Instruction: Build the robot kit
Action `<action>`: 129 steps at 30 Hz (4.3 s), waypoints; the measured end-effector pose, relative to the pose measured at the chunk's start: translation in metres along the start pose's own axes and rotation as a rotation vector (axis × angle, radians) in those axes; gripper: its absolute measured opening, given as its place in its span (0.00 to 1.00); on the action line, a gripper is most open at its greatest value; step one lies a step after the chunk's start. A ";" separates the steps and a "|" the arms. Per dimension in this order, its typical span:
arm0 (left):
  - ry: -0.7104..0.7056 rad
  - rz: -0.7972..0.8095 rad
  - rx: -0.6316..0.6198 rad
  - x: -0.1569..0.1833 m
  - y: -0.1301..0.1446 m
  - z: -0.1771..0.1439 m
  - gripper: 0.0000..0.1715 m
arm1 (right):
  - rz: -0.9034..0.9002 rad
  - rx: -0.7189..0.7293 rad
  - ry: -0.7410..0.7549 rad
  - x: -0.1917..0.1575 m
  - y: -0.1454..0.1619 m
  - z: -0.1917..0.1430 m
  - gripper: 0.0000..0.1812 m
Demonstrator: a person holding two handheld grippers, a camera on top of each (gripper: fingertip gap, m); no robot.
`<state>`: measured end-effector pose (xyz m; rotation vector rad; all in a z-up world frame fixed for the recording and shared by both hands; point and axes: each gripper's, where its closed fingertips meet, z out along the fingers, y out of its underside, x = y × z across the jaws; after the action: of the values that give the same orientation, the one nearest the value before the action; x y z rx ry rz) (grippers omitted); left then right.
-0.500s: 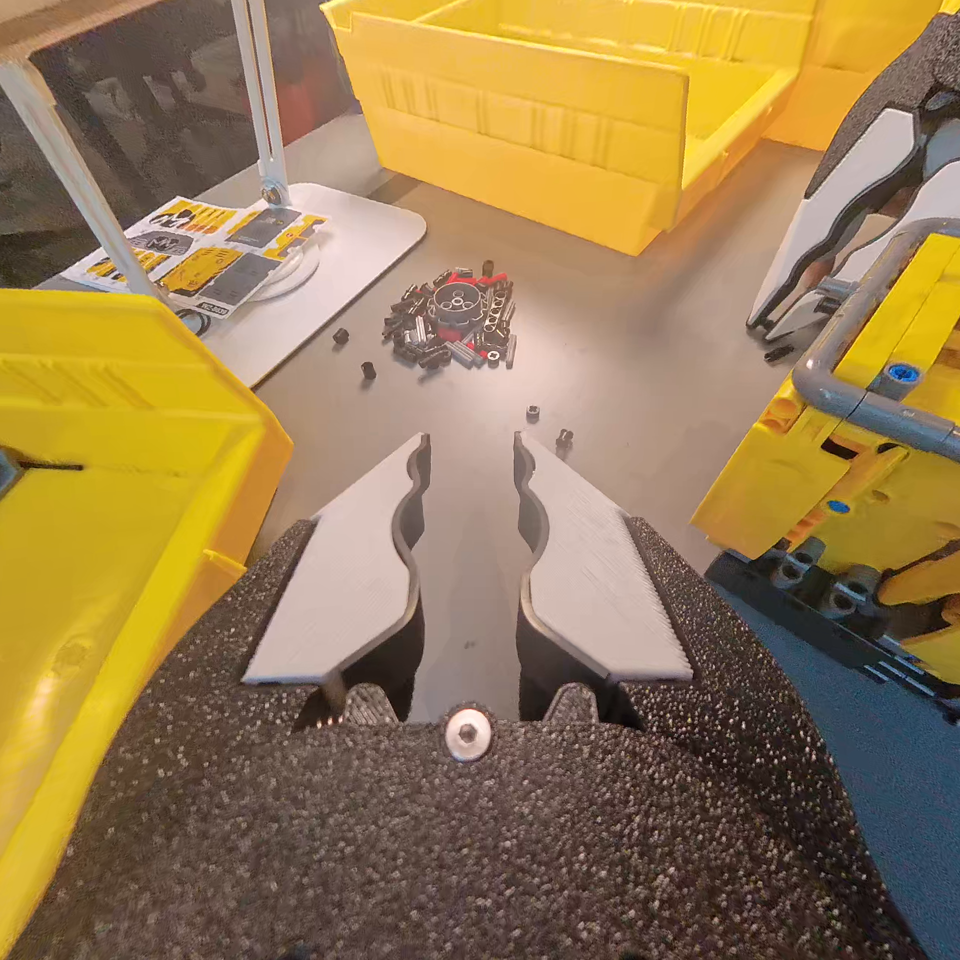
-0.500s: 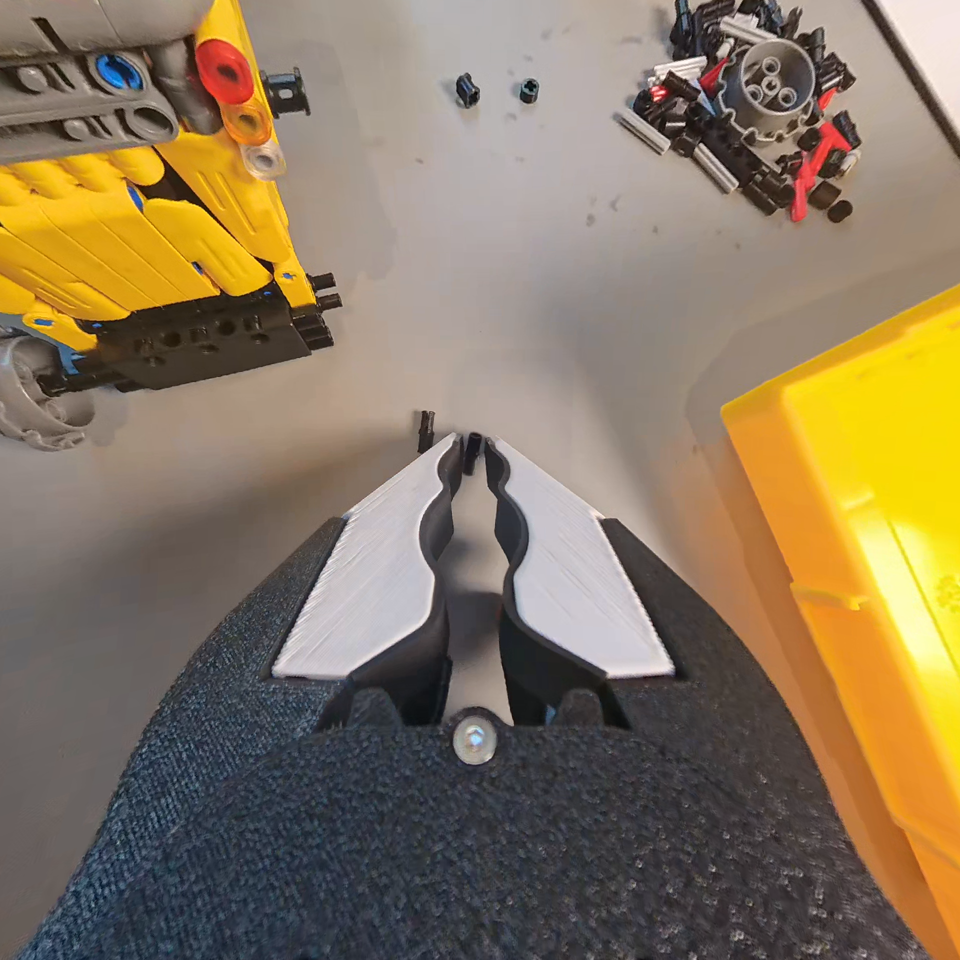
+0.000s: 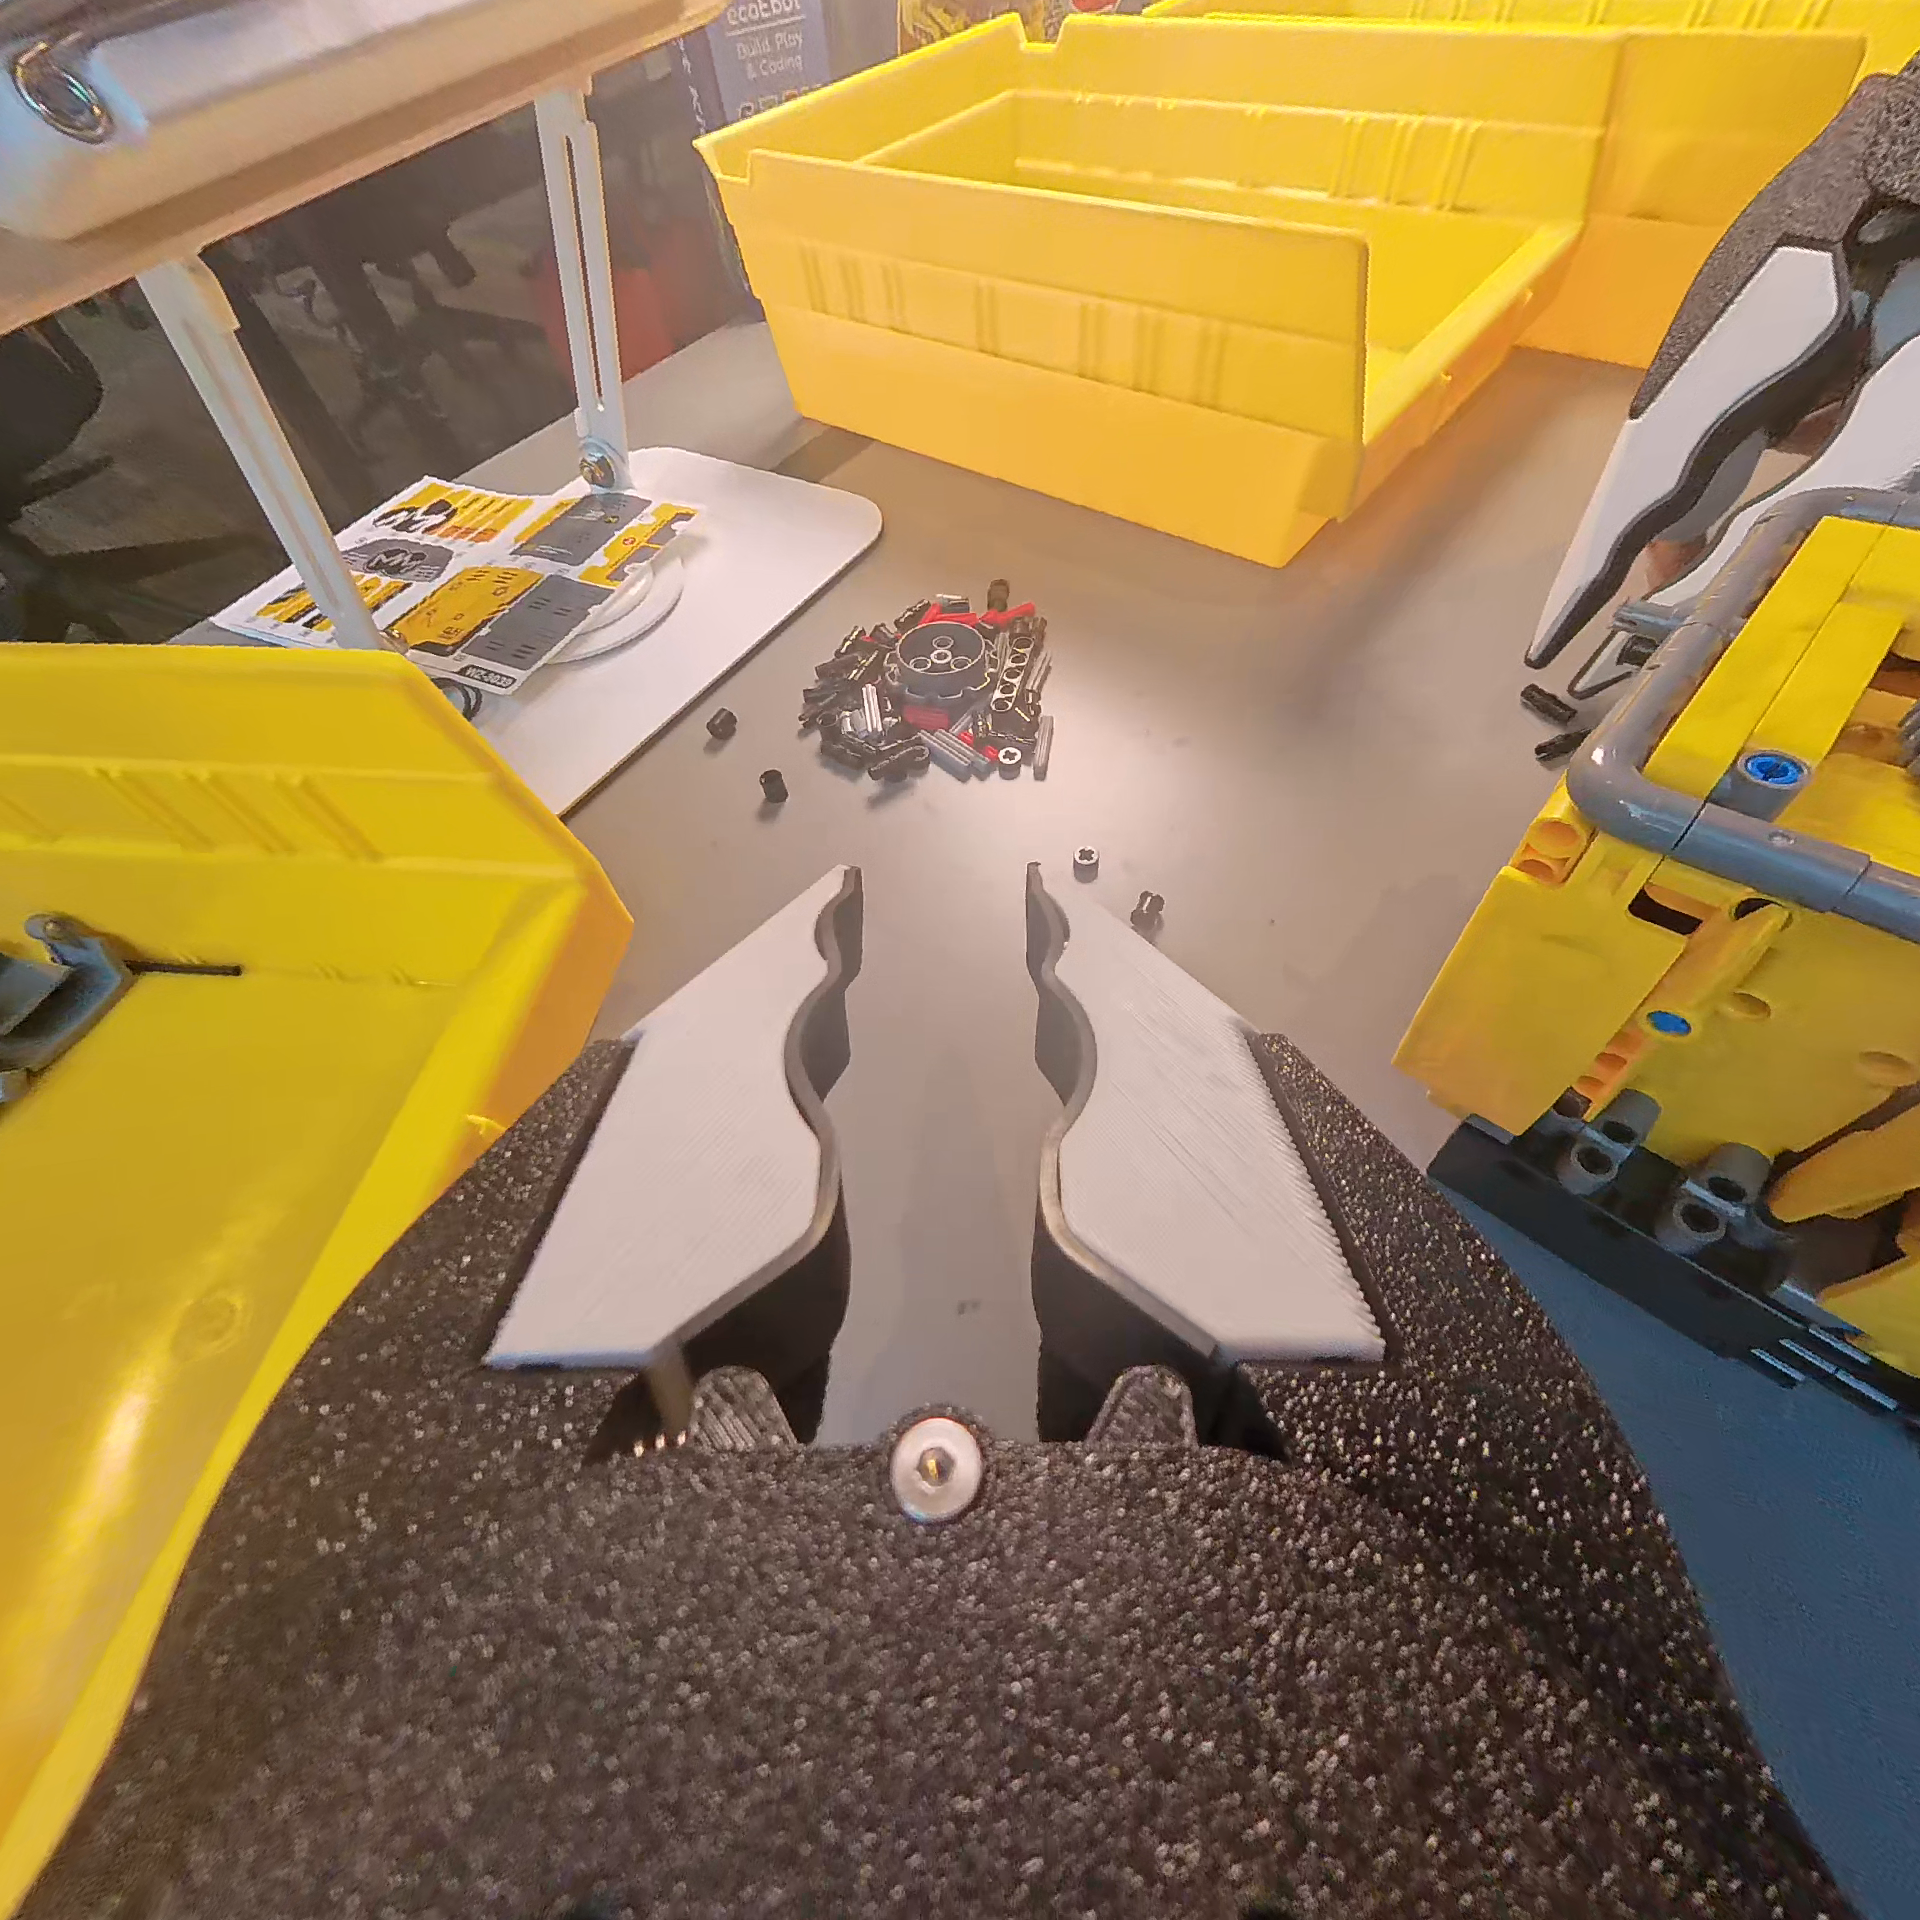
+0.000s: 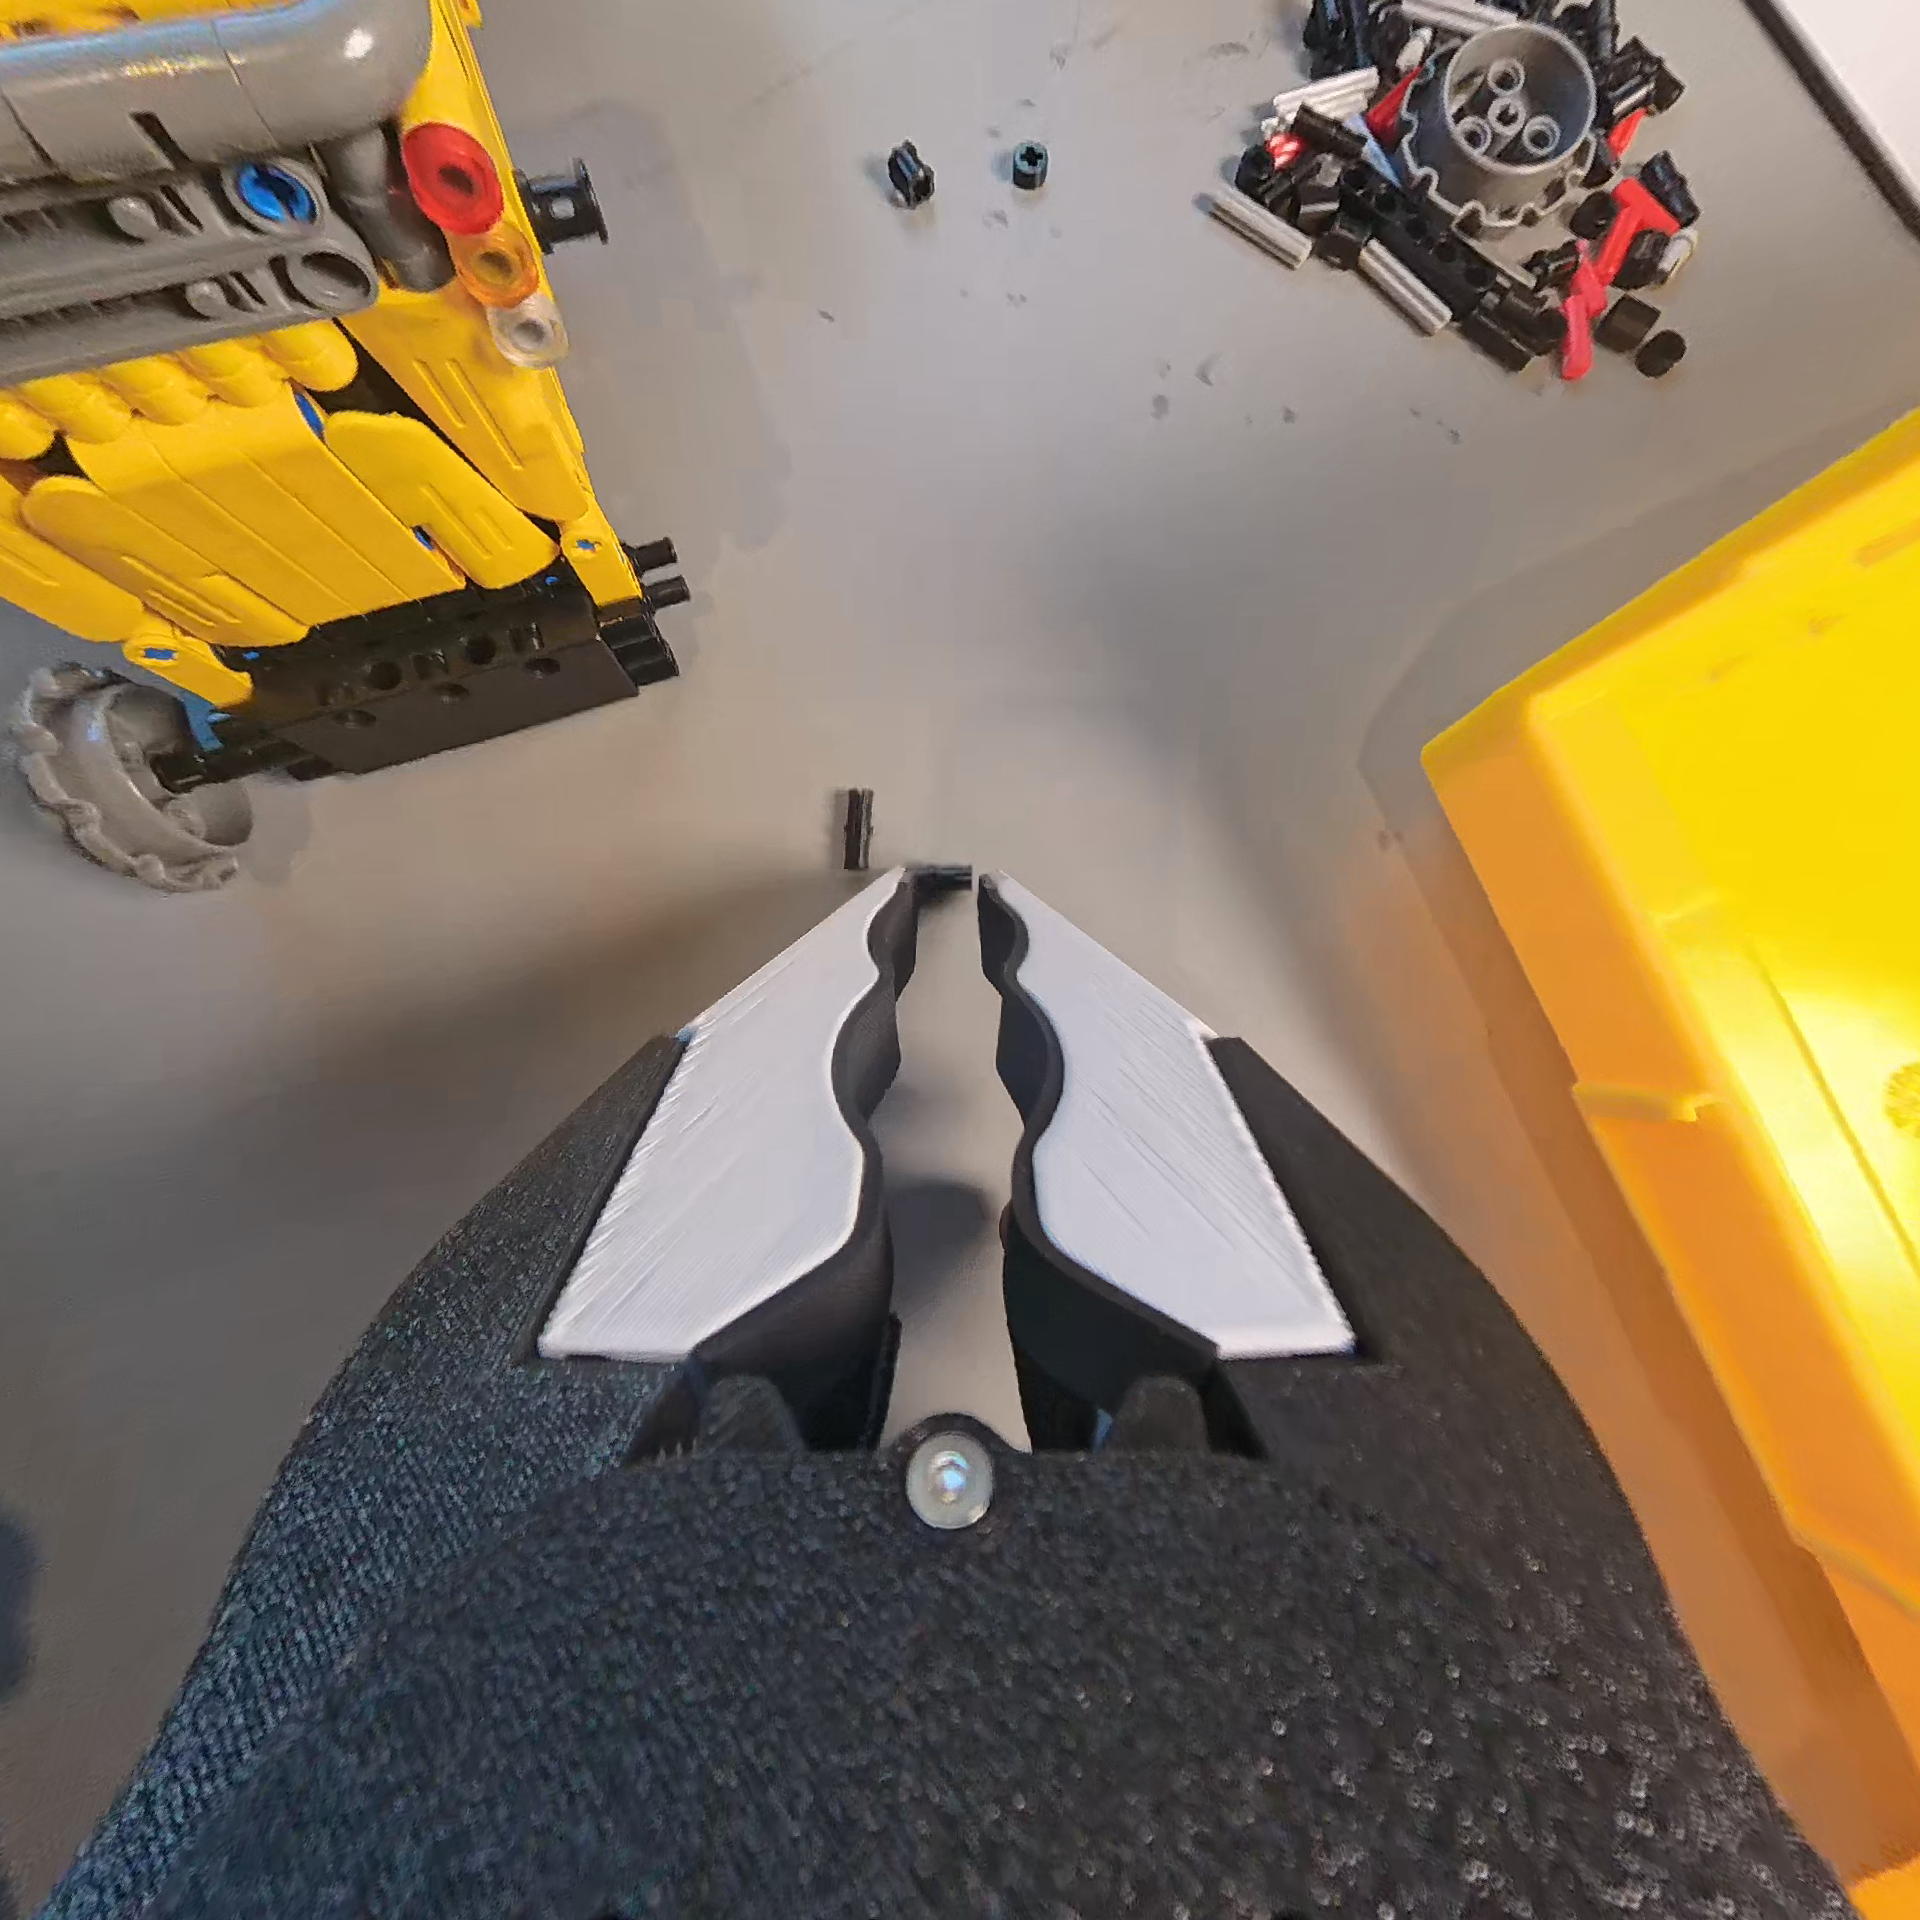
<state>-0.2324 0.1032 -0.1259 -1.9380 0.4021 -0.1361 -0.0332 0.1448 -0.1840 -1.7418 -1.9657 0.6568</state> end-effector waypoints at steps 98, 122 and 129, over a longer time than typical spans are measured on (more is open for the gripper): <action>-0.133 -0.029 0.238 -0.020 -0.028 -0.014 0.19 | 0.153 0.900 0.459 0.126 -0.251 -0.074 0.04; -0.136 0.012 0.227 -0.017 -0.026 -0.012 0.19 | 0.145 0.741 0.726 0.156 -0.111 -0.163 0.08; -0.147 0.015 0.206 -0.017 -0.020 -0.007 0.18 | 0.252 0.583 0.802 0.187 -0.039 -0.169 0.00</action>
<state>-0.2462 0.1102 -0.1034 -1.7292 0.2926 -0.0234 0.0160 0.3376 -0.0243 -1.5355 -0.9107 0.4372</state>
